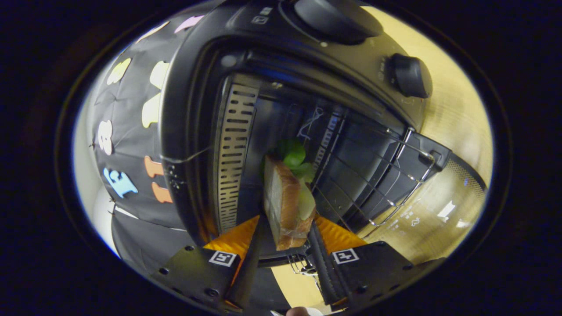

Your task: Open the toaster oven, put the food inside, and close the toaster oven door.

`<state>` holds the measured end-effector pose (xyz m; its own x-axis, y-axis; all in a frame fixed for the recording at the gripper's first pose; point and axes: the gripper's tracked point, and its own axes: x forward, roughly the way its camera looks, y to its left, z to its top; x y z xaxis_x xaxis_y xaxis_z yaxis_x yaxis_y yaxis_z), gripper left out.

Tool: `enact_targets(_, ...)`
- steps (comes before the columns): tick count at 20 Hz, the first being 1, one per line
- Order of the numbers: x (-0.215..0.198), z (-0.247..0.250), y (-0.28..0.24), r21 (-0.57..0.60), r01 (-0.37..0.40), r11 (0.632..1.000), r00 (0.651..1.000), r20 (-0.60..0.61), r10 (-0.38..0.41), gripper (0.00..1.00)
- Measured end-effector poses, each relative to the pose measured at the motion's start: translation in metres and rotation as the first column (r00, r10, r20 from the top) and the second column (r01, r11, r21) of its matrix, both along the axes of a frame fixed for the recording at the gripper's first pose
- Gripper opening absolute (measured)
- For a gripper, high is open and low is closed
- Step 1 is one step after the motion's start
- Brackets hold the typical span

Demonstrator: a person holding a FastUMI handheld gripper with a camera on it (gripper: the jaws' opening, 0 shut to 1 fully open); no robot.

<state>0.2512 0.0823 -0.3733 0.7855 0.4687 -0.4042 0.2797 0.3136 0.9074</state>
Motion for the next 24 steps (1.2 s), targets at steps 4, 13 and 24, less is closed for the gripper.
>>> enact_targets(4,-0.006,-0.004,0.002,-0.077,-0.035,0.996,0.997,-0.065,0.030,0.72)
enact_targets(13,-0.039,-0.004,-0.005,-0.318,-0.131,0.939,0.987,-0.128,0.094,0.94)
enact_targets(24,-0.172,0.027,-0.024,-0.717,-0.305,0.626,0.937,-0.110,0.330,0.95)
